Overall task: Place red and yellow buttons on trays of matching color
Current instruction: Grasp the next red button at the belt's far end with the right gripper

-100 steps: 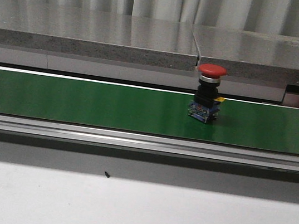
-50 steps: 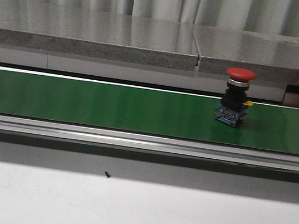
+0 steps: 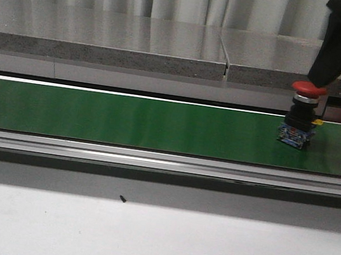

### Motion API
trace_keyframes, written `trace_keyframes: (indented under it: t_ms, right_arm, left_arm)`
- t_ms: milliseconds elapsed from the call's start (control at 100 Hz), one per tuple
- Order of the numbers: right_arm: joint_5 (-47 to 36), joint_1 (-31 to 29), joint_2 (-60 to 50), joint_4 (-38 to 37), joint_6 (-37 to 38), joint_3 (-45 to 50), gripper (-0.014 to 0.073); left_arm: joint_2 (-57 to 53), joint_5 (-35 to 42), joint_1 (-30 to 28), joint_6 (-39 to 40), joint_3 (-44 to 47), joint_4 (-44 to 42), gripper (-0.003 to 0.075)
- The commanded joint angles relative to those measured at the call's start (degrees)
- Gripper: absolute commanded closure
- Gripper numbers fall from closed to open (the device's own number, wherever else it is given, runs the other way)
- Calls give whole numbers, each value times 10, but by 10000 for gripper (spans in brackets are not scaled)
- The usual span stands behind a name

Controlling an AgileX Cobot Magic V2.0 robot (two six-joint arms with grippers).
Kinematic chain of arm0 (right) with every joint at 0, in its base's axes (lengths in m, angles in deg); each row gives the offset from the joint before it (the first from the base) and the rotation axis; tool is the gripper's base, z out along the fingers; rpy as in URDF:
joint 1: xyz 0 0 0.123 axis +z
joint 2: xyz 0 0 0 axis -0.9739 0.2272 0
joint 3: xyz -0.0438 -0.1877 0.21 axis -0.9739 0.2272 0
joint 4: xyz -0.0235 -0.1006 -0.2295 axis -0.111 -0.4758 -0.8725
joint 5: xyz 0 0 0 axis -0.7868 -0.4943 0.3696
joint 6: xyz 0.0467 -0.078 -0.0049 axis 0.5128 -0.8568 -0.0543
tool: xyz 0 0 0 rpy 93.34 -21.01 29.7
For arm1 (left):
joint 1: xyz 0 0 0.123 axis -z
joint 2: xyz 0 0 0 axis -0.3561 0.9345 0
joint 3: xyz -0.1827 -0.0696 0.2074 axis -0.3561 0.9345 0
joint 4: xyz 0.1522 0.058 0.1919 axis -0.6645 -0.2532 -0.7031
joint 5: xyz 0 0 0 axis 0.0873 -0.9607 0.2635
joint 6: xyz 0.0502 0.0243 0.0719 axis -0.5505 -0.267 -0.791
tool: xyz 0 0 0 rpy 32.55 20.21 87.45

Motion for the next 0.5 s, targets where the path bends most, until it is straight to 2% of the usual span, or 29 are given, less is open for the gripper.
trace_keyframes:
  t_ms: [0,170,250,410,490]
  right_arm:
    - [-40,-1,-3,12,-9,-12,116]
    - [-74,-1,32,13,-11,-12,123]
    - [-83,-1,42,12,-11,-12,165]
    - [-88,-1,40,9,-11,-12,436]
    - [-87,-2,33,5,-11,-12,524]
  left_arm:
    - [2,36,4,0,-15,15,741]
    - [2,36,4,0,-15,15,741]
    - [2,36,4,0,-15,15,741]
    - [2,36,4,0,-15,15,741]
    - [2,36,4,0,-15,15,741]
